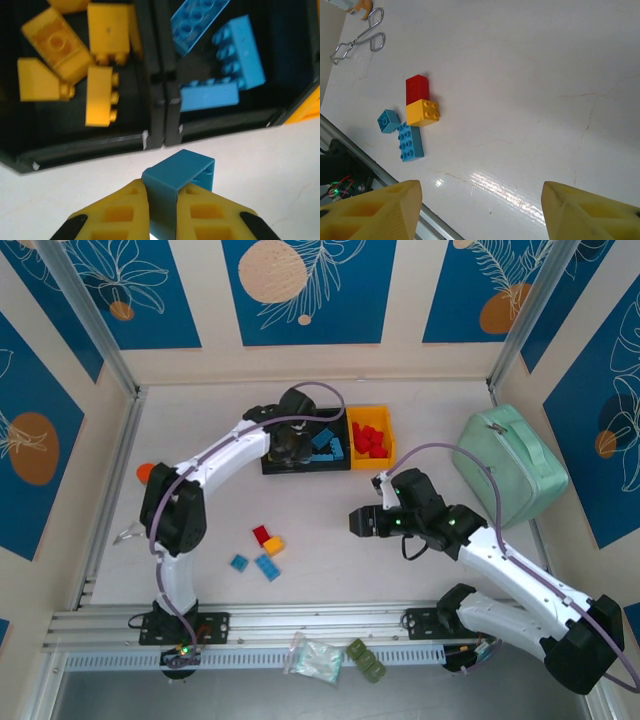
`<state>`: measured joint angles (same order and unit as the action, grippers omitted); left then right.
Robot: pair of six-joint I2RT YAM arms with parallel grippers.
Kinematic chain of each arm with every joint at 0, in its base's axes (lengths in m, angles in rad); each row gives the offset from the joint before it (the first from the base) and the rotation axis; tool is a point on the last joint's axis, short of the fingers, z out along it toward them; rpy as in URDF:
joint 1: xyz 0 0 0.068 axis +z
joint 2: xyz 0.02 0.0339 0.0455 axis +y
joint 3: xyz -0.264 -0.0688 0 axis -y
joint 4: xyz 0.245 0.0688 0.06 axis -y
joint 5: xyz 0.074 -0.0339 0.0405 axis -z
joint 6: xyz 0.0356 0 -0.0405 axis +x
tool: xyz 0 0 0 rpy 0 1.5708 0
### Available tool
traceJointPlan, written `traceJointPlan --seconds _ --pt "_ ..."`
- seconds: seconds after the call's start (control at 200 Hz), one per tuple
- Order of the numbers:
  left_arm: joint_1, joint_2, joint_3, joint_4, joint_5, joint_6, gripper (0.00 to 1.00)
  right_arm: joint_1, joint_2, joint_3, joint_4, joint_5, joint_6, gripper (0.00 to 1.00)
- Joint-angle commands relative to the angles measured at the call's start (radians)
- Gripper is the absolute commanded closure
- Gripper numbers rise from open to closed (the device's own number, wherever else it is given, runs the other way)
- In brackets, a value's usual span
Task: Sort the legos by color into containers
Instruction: Place the lego in the container.
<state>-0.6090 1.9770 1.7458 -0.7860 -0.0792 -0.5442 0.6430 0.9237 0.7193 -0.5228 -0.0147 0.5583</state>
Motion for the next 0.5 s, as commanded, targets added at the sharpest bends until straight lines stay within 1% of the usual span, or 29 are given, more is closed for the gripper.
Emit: traceJointPlan --seconds 0.0,0.26,0.405,0.495 --pt "-0.008 0.080 0.124 -0.052 0.008 0.002 0.86 -0.009 -0.023 -0.019 -0.017 -0.004 0.016 0.36" --pt "-0.009 0.296 0.436 -0.149 0.005 0.024 0.85 -0.021 -0.044 -0.026 -0.034 -0.001 0.017 0.36" --pt "-0.009 0.383 0.548 -0.180 0.016 0.029 0.83 -0.031 -0.051 -0.030 -0.037 -0.005 0.019 0.35" --pt "-0.008 0.418 0.594 -0.200 0.025 0.031 0.78 -0.034 -0.050 -0.030 -0.037 -0.008 0.018 0.36"
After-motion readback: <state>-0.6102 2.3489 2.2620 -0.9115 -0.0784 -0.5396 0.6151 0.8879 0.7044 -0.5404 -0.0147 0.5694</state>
